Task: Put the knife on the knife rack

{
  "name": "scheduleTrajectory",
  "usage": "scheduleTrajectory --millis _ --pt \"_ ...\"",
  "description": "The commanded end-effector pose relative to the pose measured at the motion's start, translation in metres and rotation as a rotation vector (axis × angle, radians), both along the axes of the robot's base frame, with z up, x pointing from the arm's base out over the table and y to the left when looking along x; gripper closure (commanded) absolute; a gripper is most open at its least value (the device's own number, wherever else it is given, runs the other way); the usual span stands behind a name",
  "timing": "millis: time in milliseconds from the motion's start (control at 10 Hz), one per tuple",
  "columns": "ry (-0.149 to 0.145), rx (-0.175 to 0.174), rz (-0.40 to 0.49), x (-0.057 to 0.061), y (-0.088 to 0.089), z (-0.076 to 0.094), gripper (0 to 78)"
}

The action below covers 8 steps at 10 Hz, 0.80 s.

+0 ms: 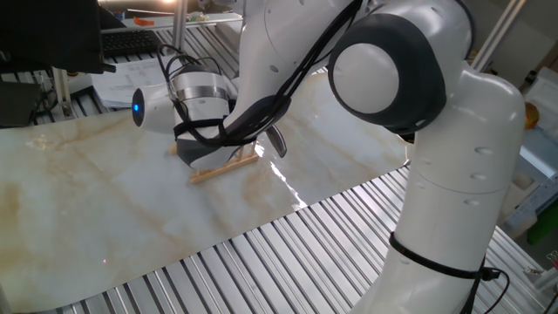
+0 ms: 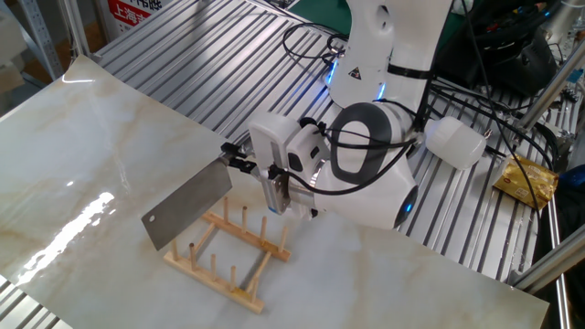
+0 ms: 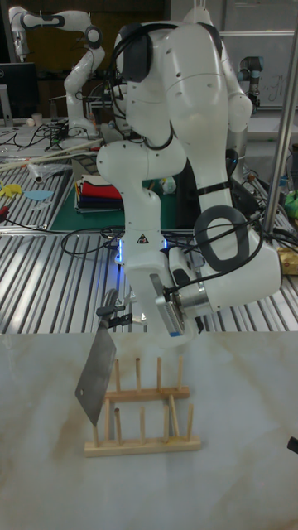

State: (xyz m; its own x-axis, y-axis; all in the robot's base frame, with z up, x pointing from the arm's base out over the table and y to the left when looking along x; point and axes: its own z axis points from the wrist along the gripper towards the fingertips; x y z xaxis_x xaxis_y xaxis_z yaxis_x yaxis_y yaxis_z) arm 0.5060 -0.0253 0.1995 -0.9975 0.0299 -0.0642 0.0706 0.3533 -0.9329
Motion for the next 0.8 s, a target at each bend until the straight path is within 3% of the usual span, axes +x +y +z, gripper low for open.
scheduleTrajectory --millis 100,800 --pt "-0.006 -0.001 0.0 0.0004 -0.0004 -0.0003 76.4" --pt "-0.005 -0.02 0.043 0.0003 -0.0017 -0.0037 76.4"
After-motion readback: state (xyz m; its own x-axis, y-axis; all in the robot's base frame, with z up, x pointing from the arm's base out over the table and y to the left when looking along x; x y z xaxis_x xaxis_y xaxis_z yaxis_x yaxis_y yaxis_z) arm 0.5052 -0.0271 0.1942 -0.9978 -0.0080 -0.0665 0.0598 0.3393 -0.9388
